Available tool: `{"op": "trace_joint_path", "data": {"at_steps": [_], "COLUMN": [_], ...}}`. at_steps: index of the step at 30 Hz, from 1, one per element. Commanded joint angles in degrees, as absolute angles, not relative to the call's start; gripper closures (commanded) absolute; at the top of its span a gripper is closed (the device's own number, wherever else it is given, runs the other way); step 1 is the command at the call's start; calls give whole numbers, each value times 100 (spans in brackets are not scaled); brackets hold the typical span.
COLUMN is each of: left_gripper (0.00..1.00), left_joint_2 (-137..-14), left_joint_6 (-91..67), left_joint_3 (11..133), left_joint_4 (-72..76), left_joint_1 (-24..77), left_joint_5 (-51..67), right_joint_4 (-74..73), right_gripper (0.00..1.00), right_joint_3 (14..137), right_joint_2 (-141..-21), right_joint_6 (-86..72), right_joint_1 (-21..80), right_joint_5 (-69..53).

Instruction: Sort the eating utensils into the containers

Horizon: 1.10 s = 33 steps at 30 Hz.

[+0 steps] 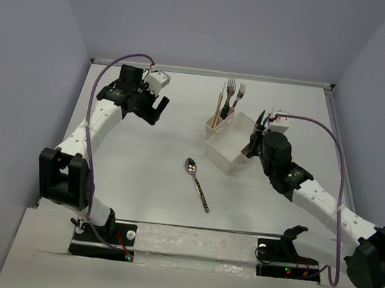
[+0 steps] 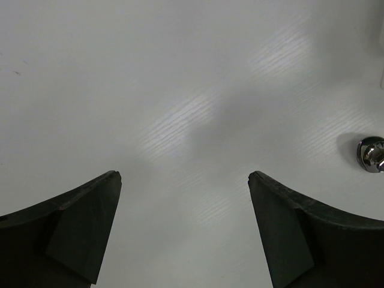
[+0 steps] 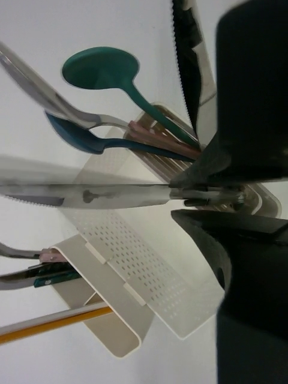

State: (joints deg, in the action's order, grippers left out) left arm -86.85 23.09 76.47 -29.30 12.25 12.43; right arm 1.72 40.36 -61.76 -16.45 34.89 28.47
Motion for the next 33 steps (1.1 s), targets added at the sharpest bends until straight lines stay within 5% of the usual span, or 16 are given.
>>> {"op": "trace_joint_path", "data": {"at_steps": [1,7,16,21,26,33], "left_gripper": [1,1,1,1,1,1], "left_joint_2": [-8473,-8420,-8288,-8016,-7499,-6936], "left_joint_6": [2320,2338,2329,2198,2136,2118], "left_joint_3": [7611,7576,7462,7172,6629,5969], "left_joint_4": [-2812,-2821,-2769,-2584,-2382,-2233], "left_joint_1": [1213,1204,1116,914,616,387], "left_joint_5": [1222,1213,1134,1046,1011,1055], "right_joint_4": [256,-543,-1958,-2969,-3585,-3683], "right_gripper": [53,42,44,50,44,35], "right_joint_3": [4341,4903,6687,7575,7892,7560], "right_joint_2": [-6161,-5924,-5633,-6607,-7968,-8700], "right_joint_6": [-1503,-1213,-1107,-1204,-835,-1406], "right_joint_1": [3480,3480,3480,4418,5992,6064], "right_joint_5": [2856,2900,2181,1846,1680,1011]}}
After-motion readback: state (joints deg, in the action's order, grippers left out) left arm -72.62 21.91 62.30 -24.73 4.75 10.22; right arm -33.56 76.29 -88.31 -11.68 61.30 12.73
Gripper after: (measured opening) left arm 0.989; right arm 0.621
